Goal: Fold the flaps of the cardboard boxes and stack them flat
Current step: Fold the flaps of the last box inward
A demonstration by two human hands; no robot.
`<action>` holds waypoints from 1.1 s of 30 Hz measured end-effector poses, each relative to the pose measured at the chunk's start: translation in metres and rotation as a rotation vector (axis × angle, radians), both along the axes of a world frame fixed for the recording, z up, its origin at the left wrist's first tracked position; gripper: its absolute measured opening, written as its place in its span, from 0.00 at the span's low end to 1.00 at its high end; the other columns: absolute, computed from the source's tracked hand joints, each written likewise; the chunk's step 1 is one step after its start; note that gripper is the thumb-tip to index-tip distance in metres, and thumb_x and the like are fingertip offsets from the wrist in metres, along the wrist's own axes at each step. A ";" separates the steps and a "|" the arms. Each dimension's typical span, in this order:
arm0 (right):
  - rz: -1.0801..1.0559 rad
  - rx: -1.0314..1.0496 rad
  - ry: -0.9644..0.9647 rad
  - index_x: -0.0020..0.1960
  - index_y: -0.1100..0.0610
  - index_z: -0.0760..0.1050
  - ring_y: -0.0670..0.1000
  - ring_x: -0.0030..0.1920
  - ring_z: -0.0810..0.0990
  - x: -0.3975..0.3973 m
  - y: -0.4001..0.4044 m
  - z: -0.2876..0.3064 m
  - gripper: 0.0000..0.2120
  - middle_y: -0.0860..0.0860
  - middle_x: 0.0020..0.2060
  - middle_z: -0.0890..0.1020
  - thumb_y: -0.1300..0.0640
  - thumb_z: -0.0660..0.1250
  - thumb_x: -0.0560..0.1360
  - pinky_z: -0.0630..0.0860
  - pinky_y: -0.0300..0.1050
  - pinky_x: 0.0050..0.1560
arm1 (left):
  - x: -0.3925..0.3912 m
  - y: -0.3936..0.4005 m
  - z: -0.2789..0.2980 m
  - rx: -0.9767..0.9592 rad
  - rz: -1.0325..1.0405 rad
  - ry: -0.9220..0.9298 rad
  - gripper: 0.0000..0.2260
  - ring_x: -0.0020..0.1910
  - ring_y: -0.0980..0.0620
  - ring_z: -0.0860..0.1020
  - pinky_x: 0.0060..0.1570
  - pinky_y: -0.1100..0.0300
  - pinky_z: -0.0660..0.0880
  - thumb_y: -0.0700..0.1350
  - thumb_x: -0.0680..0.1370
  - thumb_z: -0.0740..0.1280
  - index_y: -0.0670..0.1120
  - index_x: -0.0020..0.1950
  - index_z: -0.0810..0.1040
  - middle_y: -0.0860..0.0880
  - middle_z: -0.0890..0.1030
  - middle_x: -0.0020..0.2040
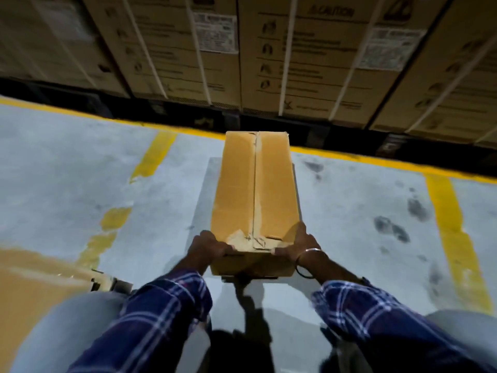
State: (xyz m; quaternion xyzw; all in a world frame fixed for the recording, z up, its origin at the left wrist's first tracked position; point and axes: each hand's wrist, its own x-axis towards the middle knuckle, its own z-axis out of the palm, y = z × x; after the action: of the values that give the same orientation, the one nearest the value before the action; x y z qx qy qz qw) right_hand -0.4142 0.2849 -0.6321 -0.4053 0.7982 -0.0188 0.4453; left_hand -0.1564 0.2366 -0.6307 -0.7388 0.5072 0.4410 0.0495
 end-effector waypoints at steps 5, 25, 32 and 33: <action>0.017 -0.073 0.116 0.82 0.44 0.46 0.64 0.62 0.77 0.022 0.048 -0.045 0.51 0.60 0.64 0.70 0.41 0.76 0.72 0.77 0.54 0.61 | -0.008 0.034 -0.044 0.058 -0.024 -0.035 0.44 0.63 0.42 0.78 0.61 0.52 0.78 0.66 0.60 0.75 0.40 0.67 0.73 0.42 0.77 0.64; 0.730 -0.507 0.414 0.54 0.49 0.79 0.55 0.59 0.71 0.048 0.033 -0.074 0.09 0.51 0.56 0.77 0.53 0.65 0.76 0.69 0.54 0.58 | -0.043 0.062 -0.040 -0.164 -0.306 -0.160 0.46 0.74 0.36 0.61 0.66 0.32 0.70 0.48 0.73 0.76 0.62 0.80 0.49 0.40 0.52 0.77; 0.651 -0.407 0.401 0.63 0.51 0.74 0.56 0.62 0.72 0.051 0.029 -0.065 0.16 0.52 0.60 0.76 0.47 0.65 0.78 0.71 0.55 0.58 | -0.041 0.068 -0.035 -0.142 -0.322 -0.072 0.44 0.73 0.37 0.66 0.67 0.39 0.72 0.51 0.73 0.75 0.55 0.81 0.52 0.40 0.63 0.75; 0.651 -0.388 0.416 0.64 0.52 0.74 0.57 0.62 0.72 0.052 0.028 -0.067 0.16 0.53 0.61 0.76 0.46 0.64 0.79 0.71 0.56 0.59 | -0.040 0.069 -0.036 -0.129 -0.336 -0.034 0.43 0.72 0.38 0.68 0.67 0.40 0.72 0.51 0.73 0.75 0.53 0.82 0.53 0.40 0.66 0.74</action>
State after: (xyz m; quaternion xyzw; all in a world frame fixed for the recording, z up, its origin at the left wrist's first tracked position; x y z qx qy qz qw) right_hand -0.3624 0.3133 -0.6986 -0.7075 0.6829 0.0551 0.1733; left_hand -0.1963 0.3053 -0.6667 -0.6526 0.6499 0.3804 0.0838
